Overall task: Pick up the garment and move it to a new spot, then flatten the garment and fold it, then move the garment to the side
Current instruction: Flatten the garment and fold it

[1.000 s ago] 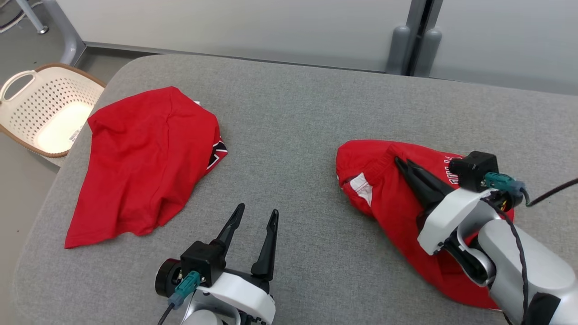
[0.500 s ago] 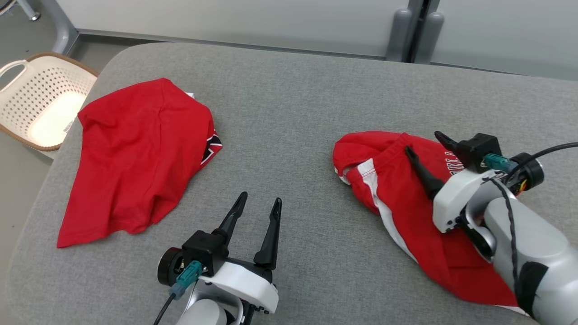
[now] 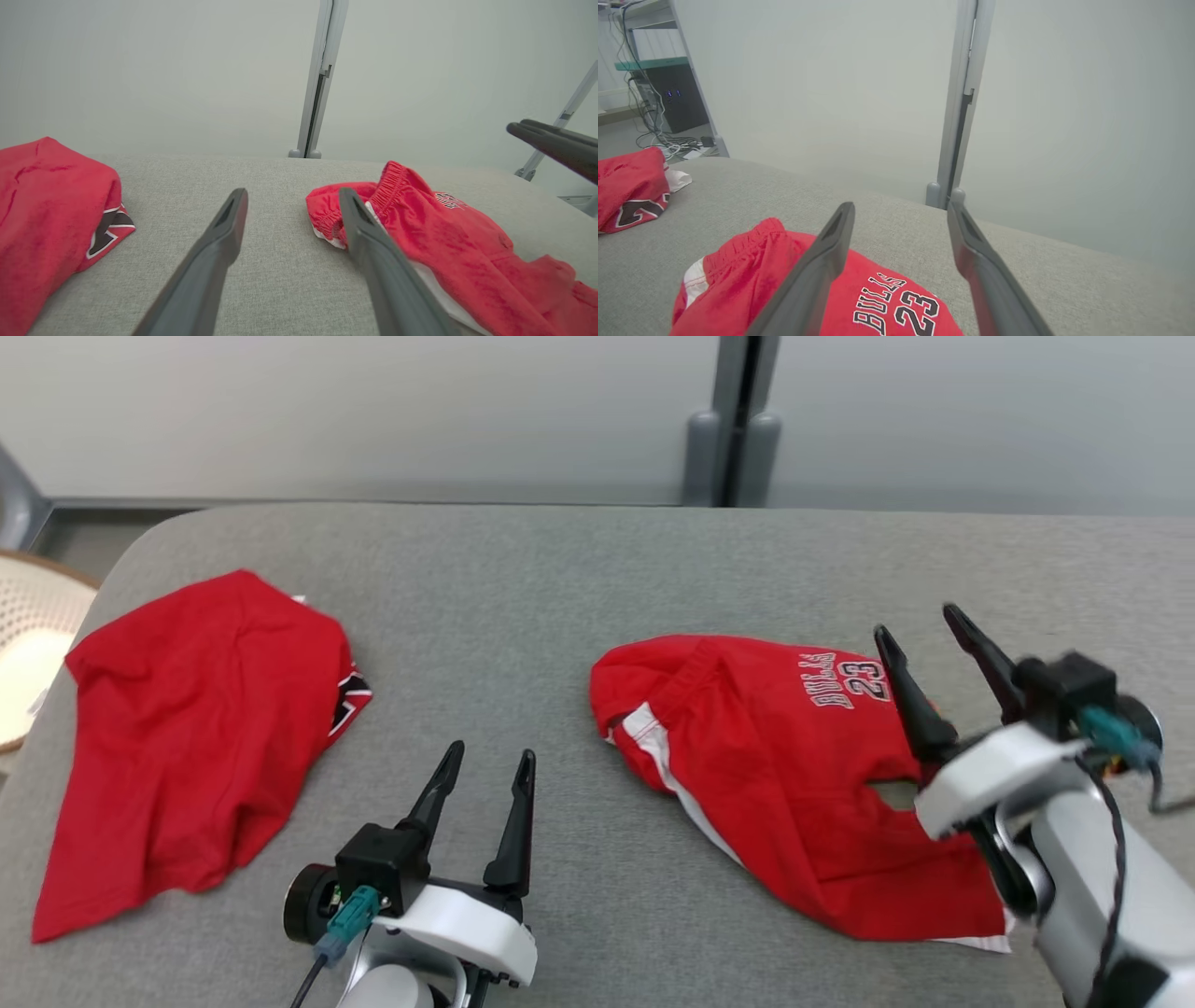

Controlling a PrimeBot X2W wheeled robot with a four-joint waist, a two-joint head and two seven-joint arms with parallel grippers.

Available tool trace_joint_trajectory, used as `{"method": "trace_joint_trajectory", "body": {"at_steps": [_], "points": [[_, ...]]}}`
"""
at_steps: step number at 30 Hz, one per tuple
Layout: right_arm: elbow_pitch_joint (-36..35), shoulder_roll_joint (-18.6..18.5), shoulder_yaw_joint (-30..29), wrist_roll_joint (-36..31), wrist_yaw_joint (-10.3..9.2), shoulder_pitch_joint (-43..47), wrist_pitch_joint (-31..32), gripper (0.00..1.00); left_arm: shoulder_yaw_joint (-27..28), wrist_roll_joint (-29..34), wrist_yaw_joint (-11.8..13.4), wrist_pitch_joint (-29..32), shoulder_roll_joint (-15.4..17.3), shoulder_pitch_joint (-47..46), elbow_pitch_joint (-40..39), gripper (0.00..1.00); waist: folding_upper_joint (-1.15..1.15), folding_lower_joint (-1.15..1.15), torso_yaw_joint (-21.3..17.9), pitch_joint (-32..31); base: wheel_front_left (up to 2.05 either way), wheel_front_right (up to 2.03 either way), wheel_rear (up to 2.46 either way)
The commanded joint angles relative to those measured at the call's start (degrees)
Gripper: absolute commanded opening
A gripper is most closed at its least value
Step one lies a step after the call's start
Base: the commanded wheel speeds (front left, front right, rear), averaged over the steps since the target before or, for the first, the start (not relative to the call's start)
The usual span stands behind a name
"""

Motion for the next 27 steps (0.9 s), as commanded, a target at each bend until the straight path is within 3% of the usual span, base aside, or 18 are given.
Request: {"method": "trace_joint_trajectory", "body": {"at_steps": [1,6,13,20,27], "points": [[-4.94,0.54,-4.11,-2.35,-0.02,5.46,-0.31,1.0,0.84,0.55,-0.44,-0.1,0.21,1.23,-0.04,1.0,0.0,0.0,-2.83,-2.32,0.0,0.0,0.0],[-16.47,2.94,-11.0,-7.21,-0.02,18.7,-0.32,1.0,2.36,0.68,-0.73,-0.11,0.21,2.47,-0.52,1.0,0.0,0.0,-5.38,-3.68,0.0,0.0,0.0],[-25.0,6.72,-12.33,-9.41,-0.02,29.93,-0.32,1.0,3.49,0.84,-0.91,-0.11,0.22,3.5,-0.86,1.0,0.0,0.0,-7.45,-4.54,0.0,0.0,0.0],[-26.15,7.42,-9.49,-10.4,-0.02,33.63,-0.33,1.0,3.02,0.68,-1.2,-0.11,0.22,4.05,-0.89,1.0,0.0,0.0,-7.48,-4.9,0.0,0.0,0.0],[-22.2,5.87,-4.36,-10.03,-0.02,31.41,0.67,1.0,2.25,0.51,-1.25,-0.1,0.21,3.15,-0.96,1.0,0.0,0.0,-5.57,-3.51,0.0,0.0,0.0]]}}
